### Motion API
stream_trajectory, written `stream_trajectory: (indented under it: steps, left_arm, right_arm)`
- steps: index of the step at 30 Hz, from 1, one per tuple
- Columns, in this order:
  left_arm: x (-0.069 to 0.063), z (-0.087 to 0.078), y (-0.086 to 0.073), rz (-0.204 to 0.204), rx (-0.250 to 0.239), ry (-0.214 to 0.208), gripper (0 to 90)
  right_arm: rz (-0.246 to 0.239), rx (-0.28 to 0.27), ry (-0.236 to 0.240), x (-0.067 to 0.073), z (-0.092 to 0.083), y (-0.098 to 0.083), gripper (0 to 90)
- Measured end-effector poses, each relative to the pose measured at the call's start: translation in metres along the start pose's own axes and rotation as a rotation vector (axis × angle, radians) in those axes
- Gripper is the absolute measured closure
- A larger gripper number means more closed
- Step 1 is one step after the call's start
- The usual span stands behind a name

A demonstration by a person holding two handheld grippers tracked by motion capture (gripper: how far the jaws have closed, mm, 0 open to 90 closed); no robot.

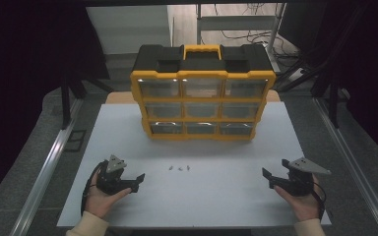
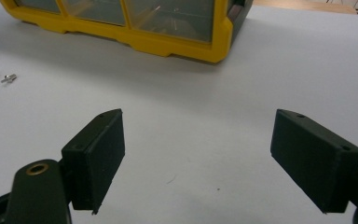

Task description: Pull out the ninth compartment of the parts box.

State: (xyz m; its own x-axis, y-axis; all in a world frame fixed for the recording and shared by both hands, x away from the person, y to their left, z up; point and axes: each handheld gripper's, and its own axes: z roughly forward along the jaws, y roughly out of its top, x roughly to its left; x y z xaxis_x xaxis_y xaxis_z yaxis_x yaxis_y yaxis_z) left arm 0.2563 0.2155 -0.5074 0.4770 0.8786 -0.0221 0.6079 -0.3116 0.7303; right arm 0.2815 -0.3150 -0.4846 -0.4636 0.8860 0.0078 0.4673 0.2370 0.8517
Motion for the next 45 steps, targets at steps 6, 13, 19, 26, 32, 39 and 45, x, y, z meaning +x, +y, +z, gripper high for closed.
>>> stream_trajectory:
  steps: [6, 13, 19, 26, 32, 39, 45]
  left_arm:
    - [-0.003, -0.002, -0.002, 0.008, 0.001, 0.007, 9.2]
    - [-0.007, -0.001, 0.000, 0.006, -0.004, 0.002, 9.3]
    - [-0.009, 0.000, 0.001, 0.028, -0.007, 0.006, 9.3]
    - [-0.008, 0.000, 0.001, 0.030, -0.013, 0.011, 9.6]
    - [-0.007, -0.002, 0.000, 0.024, -0.019, 0.015, 9.7]
    - [-0.006, -0.003, -0.001, 0.026, -0.021, 0.014, 9.8]
    - [-0.006, -0.003, -0.001, 0.024, -0.022, 0.014, 9.8]
  right_arm:
    - [-0.007, 0.007, 0.012, 0.007, 0.002, 0.001, 16.8]
    - [-0.018, -0.008, 0.032, 0.018, 0.002, 0.004, 15.9]
    - [-0.033, -0.014, 0.018, 0.022, 0.003, 0.004, 16.0]
    - [-0.017, -0.033, 0.026, 0.025, 0.004, 0.005, 16.5]
    - [-0.014, -0.041, 0.029, 0.029, 0.006, 0.006, 17.0]
    - [-0.026, -0.044, 0.035, 0.039, 0.012, 0.009, 17.2]
    - [-0.029, -0.042, 0.052, 0.046, 0.016, 0.011, 17.2]
